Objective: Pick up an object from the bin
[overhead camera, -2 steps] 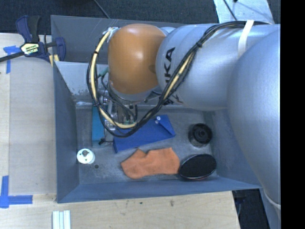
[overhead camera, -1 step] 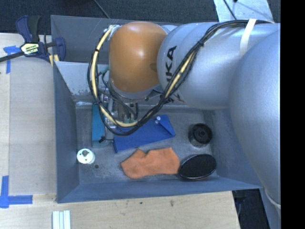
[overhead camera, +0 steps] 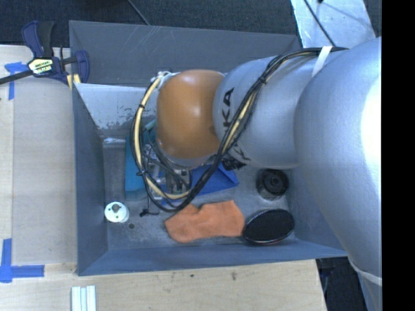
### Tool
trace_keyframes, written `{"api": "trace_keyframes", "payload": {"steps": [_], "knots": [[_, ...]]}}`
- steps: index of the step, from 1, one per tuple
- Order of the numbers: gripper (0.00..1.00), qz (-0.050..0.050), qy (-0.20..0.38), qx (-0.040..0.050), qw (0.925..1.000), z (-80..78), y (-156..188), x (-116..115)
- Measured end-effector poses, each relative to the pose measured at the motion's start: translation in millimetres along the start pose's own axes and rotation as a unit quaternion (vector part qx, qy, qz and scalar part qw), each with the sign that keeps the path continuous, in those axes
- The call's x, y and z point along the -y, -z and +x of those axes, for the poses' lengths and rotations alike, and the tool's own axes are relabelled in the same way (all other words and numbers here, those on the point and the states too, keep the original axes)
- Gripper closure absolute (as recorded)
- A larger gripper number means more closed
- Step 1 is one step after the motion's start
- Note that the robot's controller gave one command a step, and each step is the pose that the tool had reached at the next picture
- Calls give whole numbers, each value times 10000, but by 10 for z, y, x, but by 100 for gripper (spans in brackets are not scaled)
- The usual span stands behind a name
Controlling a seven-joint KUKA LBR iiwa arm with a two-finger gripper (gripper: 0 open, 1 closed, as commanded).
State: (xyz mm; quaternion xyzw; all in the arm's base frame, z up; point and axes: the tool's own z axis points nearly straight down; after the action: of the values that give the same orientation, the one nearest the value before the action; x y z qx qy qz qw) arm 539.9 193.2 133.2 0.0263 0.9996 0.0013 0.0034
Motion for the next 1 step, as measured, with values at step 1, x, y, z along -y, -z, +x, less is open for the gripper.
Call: {"api": "trace_keyframes", "payload": {"steps": [1], "knots": [[0,6,659,-27,9978,-87,-264,153]]}}
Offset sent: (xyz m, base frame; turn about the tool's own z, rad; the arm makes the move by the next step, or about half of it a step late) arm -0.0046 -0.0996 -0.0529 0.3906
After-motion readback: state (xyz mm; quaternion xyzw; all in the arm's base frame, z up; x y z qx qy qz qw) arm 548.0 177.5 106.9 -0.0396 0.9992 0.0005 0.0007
